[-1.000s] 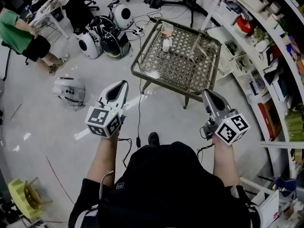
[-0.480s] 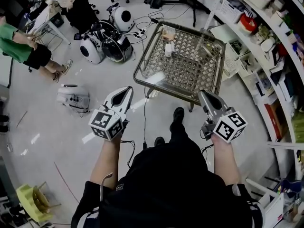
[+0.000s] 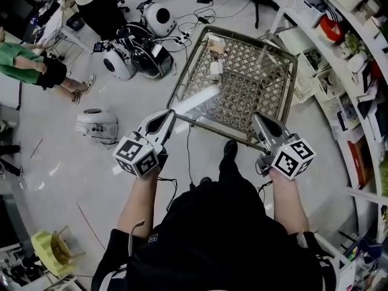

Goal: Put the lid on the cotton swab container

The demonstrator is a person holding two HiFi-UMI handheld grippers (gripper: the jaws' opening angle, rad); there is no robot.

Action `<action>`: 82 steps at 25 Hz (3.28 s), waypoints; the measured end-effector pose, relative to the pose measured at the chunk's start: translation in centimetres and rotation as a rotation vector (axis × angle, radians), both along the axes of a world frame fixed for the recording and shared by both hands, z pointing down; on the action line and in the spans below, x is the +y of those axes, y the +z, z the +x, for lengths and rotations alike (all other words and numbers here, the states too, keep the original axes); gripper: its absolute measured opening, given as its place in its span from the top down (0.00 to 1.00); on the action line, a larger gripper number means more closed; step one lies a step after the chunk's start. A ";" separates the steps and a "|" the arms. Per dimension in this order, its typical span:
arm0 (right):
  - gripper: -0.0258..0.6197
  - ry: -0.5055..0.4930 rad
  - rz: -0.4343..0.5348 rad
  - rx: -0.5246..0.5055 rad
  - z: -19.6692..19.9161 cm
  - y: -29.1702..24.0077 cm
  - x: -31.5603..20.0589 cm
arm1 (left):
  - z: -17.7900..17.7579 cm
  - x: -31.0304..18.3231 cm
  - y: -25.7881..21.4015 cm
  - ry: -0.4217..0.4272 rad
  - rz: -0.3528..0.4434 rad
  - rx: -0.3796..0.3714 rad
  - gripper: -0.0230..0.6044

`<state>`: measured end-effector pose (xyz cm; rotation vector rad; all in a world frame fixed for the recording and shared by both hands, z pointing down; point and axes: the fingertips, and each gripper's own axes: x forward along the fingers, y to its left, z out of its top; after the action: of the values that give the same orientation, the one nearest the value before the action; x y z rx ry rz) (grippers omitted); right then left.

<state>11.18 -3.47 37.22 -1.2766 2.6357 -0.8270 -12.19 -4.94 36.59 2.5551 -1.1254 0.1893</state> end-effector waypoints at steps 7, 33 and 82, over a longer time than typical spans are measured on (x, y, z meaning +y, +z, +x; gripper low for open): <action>0.95 -0.035 -0.015 -0.019 2.4 0.4 -6.2 | 3.2 -5.4 -1.0 -0.028 -0.013 0.047 0.96; 0.95 -0.044 0.011 0.075 -1.7 -1.5 -15.5 | -1.4 -13.2 -2.4 -0.134 0.100 0.064 0.85; 0.95 -0.093 -0.394 -0.015 -3.5 19.8 -26.3 | 7.1 -23.0 26.9 0.155 -0.339 -0.316 0.81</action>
<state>7.65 -29.73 57.06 -1.2187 2.6217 -1.4203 -5.09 -27.96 63.50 2.3540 -0.9017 0.7766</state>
